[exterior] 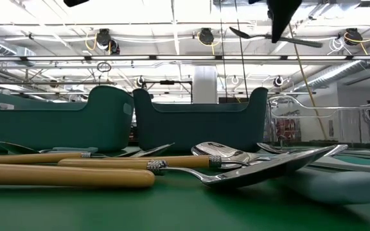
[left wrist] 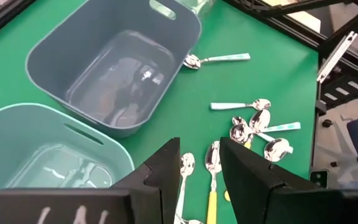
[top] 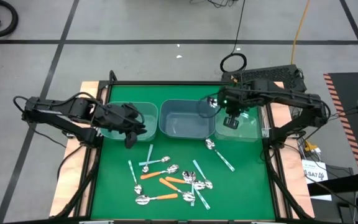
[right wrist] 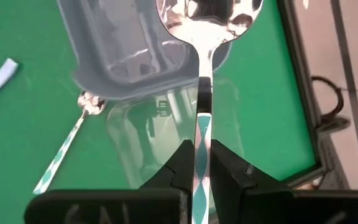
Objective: Sort silverware by color (type)
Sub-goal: Put the white spoon into the transparent bin
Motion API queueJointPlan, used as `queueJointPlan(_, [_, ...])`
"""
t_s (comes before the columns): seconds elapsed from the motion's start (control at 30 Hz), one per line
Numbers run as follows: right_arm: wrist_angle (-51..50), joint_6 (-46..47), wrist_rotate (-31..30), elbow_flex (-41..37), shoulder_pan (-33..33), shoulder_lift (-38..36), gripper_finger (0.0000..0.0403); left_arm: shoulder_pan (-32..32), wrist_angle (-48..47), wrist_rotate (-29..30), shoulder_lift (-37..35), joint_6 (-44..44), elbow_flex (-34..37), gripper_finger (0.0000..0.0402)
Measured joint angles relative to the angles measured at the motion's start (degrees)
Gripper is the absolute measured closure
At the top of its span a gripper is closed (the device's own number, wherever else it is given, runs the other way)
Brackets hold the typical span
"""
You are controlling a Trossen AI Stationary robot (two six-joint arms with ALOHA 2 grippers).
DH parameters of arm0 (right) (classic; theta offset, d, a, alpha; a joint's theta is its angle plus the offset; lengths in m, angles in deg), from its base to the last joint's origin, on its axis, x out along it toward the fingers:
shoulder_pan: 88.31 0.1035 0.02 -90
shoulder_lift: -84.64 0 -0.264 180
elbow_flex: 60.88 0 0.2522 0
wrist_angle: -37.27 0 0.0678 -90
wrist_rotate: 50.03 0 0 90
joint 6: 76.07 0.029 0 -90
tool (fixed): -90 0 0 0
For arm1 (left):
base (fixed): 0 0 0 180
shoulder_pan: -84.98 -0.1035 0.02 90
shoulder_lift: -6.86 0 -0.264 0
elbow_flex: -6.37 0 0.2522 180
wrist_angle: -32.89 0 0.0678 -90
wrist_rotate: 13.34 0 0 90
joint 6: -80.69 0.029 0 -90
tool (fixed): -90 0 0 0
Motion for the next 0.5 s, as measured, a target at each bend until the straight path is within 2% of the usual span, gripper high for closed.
queueJointPlan(0.33, [5.9,-8.6,3.2,0.0,-6.4,0.3,0.0380,0.0,-0.6,2.8,0.0,-0.4,0.0,0.0282])
queueJointPlan(0.5, [13.9,-15.4,8.8,0.0,-9.7,1.0,0.0380,0.0,-2.0,4.4,0.4,-1.0,0.0,0.0281])
